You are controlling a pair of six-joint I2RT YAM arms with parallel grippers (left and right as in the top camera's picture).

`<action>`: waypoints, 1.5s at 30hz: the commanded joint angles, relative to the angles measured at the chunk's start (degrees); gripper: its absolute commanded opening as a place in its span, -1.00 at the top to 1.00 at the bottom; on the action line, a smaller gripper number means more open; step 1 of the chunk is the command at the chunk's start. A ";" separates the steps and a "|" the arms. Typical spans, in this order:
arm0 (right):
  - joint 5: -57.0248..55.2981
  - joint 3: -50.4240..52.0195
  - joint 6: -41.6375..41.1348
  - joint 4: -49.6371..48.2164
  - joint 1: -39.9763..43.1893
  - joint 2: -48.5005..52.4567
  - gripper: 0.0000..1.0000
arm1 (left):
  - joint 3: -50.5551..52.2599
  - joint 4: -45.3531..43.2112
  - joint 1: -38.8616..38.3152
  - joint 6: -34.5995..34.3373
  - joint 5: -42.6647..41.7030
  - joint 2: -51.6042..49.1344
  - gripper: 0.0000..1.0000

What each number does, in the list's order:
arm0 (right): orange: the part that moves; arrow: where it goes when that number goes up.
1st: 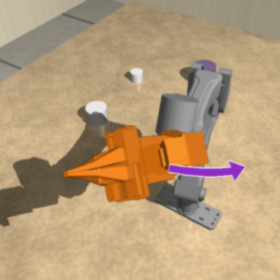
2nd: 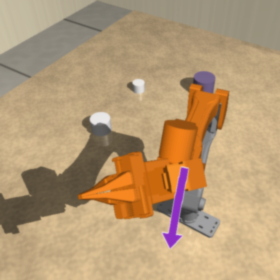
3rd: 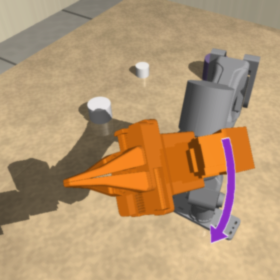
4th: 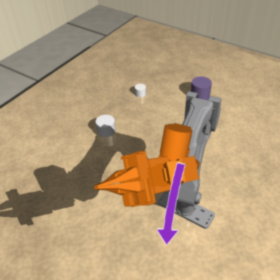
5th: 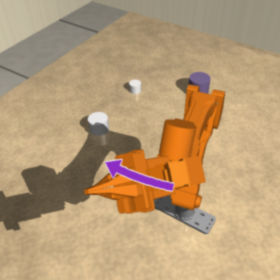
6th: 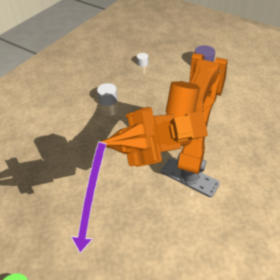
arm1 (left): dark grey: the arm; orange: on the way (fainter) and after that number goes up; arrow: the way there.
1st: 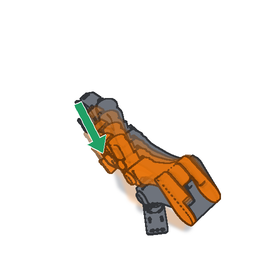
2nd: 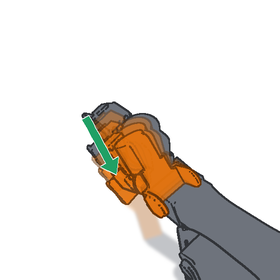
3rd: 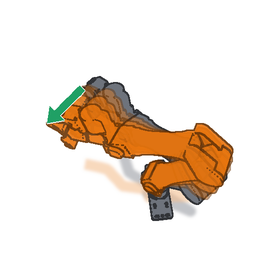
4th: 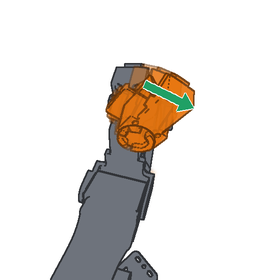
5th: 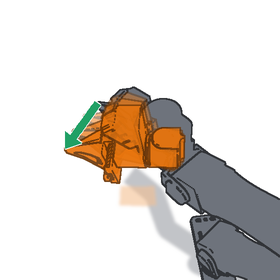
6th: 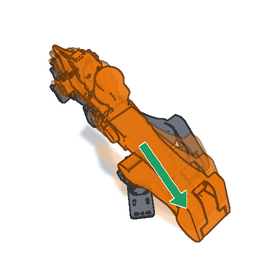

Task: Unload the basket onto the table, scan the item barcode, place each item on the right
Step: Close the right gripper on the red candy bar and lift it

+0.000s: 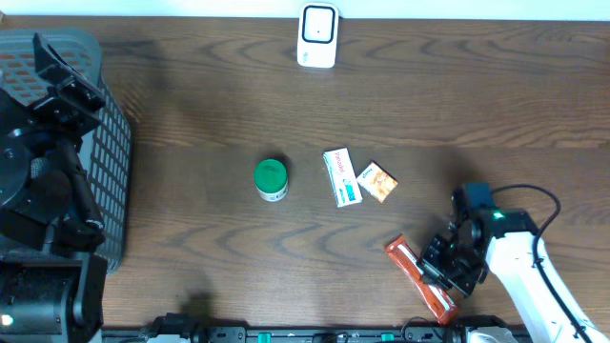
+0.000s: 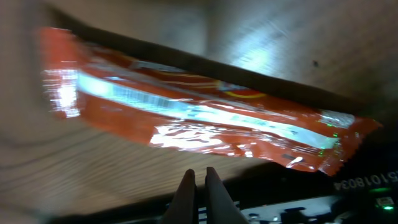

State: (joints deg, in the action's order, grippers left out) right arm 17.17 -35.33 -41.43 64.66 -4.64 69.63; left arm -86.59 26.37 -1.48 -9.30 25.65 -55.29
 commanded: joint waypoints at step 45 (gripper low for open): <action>11.17 3.45 2.86 -38.42 -9.51 -6.84 -0.99 | 0.87 -0.28 0.39 -0.92 0.35 0.31 -0.68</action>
State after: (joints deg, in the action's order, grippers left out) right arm 30.92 -30.33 -42.11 21.41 -14.39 64.53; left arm -86.54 26.39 -1.48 -9.45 25.65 -55.29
